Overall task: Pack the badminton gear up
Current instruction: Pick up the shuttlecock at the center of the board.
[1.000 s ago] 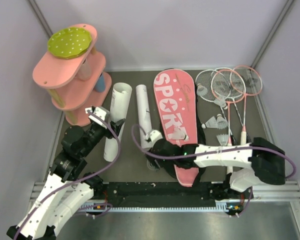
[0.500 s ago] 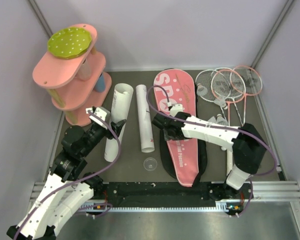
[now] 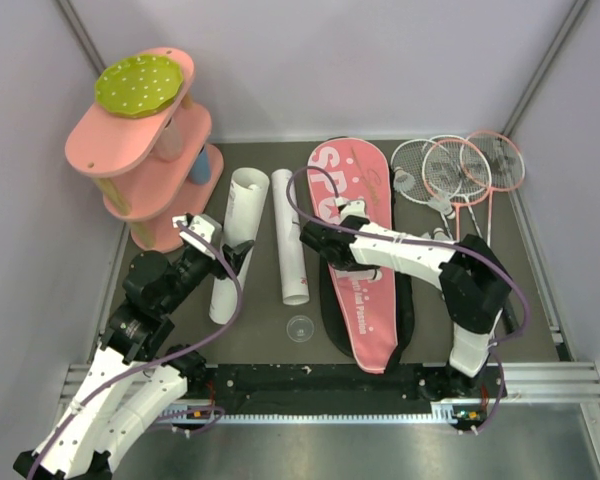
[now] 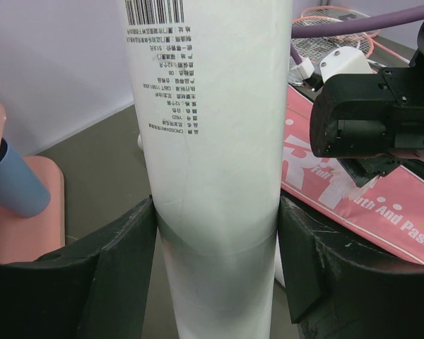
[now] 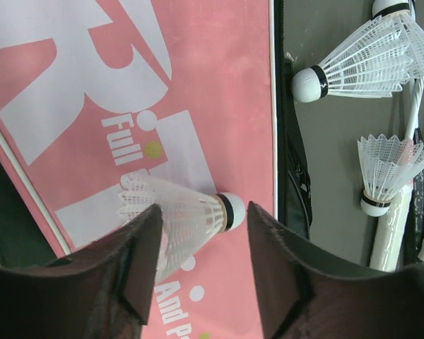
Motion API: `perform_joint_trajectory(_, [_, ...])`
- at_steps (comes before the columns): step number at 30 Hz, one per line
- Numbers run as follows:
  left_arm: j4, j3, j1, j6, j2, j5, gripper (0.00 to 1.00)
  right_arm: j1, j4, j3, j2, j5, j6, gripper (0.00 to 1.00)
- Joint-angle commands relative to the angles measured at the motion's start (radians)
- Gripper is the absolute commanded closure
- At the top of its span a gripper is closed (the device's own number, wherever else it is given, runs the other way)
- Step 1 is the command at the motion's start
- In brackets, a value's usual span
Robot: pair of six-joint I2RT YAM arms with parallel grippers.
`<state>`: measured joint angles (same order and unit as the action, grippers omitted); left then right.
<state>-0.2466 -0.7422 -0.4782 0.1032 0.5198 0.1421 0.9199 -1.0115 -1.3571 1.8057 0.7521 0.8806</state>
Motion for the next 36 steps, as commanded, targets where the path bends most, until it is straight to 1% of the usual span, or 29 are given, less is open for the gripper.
perform_joint_trajectory(1, [0.084, -0.002, 0.006, 0.004, 0.006, 0.017, 1.0, -0.019, 0.034, 0.003, -0.012, 0.024, -0.026, 0.52])
perform_joint_trajectory(4, [0.075, -0.008, 0.006, 0.013, 0.035, 0.028, 1.0, -0.026, 0.071, 0.032, -0.031, 0.007, -0.055, 0.55])
perform_joint_trajectory(6, [0.07, -0.008, 0.004, 0.023, 0.049, 0.042, 1.0, -0.032, 0.106, 0.061, -0.049, -0.033, -0.078, 0.59])
perform_joint_trajectory(7, [0.069, -0.008, 0.006, 0.026, 0.058, 0.048, 1.0, -0.035, 0.143, 0.087, -0.057, -0.048, -0.104, 0.64])
perform_joint_trajectory(8, [0.066, -0.008, 0.004, 0.03, 0.063, 0.057, 1.0, -0.041, 0.158, 0.098, -0.069, -0.069, -0.111, 0.76])
perform_joint_trajectory(10, [0.063, -0.003, 0.004, 0.049, 0.08, 0.082, 1.0, -0.047, 0.204, 0.133, -0.103, -0.102, -0.141, 0.9])
perform_joint_trajectory(11, [0.063, -0.002, 0.004, 0.05, 0.085, 0.094, 1.0, -0.055, 0.209, 0.139, -0.115, -0.124, -0.149, 1.0])
perform_joint_trajectory(12, [0.061, 0.003, 0.004, 0.07, 0.092, 0.137, 1.0, -0.056, 0.211, 0.144, -0.135, -0.129, -0.169, 1.0])
perform_joint_trajectory(14, [0.063, 0.012, 0.004, 0.088, 0.114, 0.177, 1.0, -0.056, 0.229, 0.148, -0.242, -0.18, -0.213, 1.0])
perform_joint_trajectory(15, [0.063, 0.023, 0.003, 0.114, 0.123, 0.232, 1.0, -0.059, 0.235, 0.145, -0.296, -0.203, -0.262, 1.0])
perform_joint_trajectory(16, [0.063, 0.027, 0.003, 0.125, 0.135, 0.256, 1.0, -0.067, 0.247, 0.136, -0.395, -0.238, -0.291, 1.0])
perform_joint_trajectory(17, [0.064, 0.03, 0.003, 0.133, 0.138, 0.29, 1.0, -0.078, 0.295, 0.131, -0.454, -0.346, -0.327, 1.0])
perform_joint_trajectory(18, [0.066, 0.036, 0.001, 0.147, 0.143, 0.342, 1.0, -0.12, 0.313, 0.125, -0.5, -0.423, -0.382, 1.0])
perform_joint_trajectory(19, [0.073, 0.04, 0.001, 0.151, 0.147, 0.376, 1.0, -0.15, 0.336, 0.113, -0.54, -0.51, -0.399, 1.0])
perform_joint_trajectory(20, [0.072, 0.043, 0.001, 0.164, 0.148, 0.408, 1.0, -0.176, 0.371, 0.105, -0.613, -0.674, -0.413, 1.0])
perform_joint_trajectory(21, [0.073, 0.056, 0.001, 0.182, 0.148, 0.428, 1.0, -0.231, 0.376, 0.096, -0.637, -0.738, -0.431, 1.0])
perform_joint_trajectory(22, [0.082, 0.063, -0.002, 0.188, 0.138, 0.459, 1.0, -0.257, 0.378, 0.057, -0.652, -0.81, -0.436, 1.0])
perform_joint_trajectory(23, [0.089, 0.069, -0.003, 0.19, 0.134, 0.464, 1.0, -0.294, 0.378, 0.038, -0.672, -0.97, -0.434, 1.0])
perform_joint_trajectory(25, [0.096, 0.087, -0.011, 0.2, 0.118, 0.482, 1.0, -0.382, 0.413, 0.0, -0.683, -1.148, -0.387, 1.0])
perform_joint_trajectory(26, [0.104, 0.095, -0.013, 0.21, 0.117, 0.491, 1.0, -0.395, 0.433, -0.014, -0.687, -1.266, -0.367, 1.0])
perform_joint_trajectory(28, [0.105, 0.096, -0.017, 0.216, 0.114, 0.51, 1.0, -0.397, 0.45, -0.071, -0.681, -1.321, -0.344, 1.0])
perform_joint_trajectory(29, [0.105, 0.096, -0.019, 0.216, 0.117, 0.514, 1.0, -0.397, 0.47, -0.079, -0.674, -1.396, -0.33, 1.0])
perform_joint_trajectory(31, [0.105, 0.093, -0.019, 0.222, 0.118, 0.528, 1.0, -0.397, 0.508, -0.091, -0.646, -1.438, -0.292, 1.0])
perform_joint_trajectory(33, [0.105, 0.093, -0.019, 0.222, 0.114, 0.539, 1.0, -0.397, 0.521, -0.096, -0.622, -1.465, -0.272, 1.0])
perform_joint_trajectory(35, [0.104, 0.095, -0.019, 0.222, 0.111, 0.548, 1.0, -0.397, 0.626, -0.059, -0.62, -1.525, -0.234, 1.0])
perform_joint_trajectory(36, [0.105, 0.095, -0.019, 0.219, 0.108, 0.55, 1.0, -0.395, 0.645, -0.048, -0.617, -1.525, -0.204, 1.0])
